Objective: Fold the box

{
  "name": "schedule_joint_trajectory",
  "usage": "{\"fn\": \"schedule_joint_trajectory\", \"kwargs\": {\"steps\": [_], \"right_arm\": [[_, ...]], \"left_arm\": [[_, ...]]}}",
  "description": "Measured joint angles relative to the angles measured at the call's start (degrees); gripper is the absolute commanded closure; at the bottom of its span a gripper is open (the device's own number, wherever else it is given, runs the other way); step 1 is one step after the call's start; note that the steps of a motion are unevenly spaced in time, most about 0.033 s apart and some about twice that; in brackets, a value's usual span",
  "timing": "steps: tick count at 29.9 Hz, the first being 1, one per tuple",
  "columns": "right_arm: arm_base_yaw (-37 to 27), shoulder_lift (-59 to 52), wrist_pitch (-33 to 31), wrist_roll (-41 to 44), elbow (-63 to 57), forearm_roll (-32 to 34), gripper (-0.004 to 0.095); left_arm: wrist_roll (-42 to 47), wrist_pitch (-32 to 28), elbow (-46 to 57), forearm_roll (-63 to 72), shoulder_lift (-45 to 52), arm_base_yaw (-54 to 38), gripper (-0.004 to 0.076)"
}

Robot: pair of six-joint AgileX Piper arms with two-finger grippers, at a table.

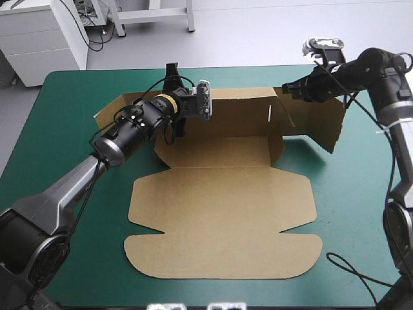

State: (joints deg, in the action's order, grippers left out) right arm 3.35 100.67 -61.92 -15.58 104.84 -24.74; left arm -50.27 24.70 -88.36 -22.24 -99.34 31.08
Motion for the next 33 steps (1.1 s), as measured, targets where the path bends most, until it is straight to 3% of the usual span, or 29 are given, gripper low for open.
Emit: {"fn": "schedule_joint_trajectory", "kwargs": {"steps": [8, 18, 33], "right_arm": [[2.4, 3.7, -3.6, 4.0, 0.0, 7.8, 0.0924], [2.4, 2.4, -9.0, 4.2, -3.2, 7.8, 0.0926], [2.5, -17.0, -8.9, -4.1, -23.5, 4.8, 0.0926]], "left_arm": [[0.0, -0.1, 0.0, 0.0, 0.0, 0.0, 0.0731], [0.2, -0.1, 0.0, 0.0, 0.0, 0.0, 0.0731], [0.2, -0.1, 0.0, 0.0, 0.0, 0.0, 0.0731]]}}
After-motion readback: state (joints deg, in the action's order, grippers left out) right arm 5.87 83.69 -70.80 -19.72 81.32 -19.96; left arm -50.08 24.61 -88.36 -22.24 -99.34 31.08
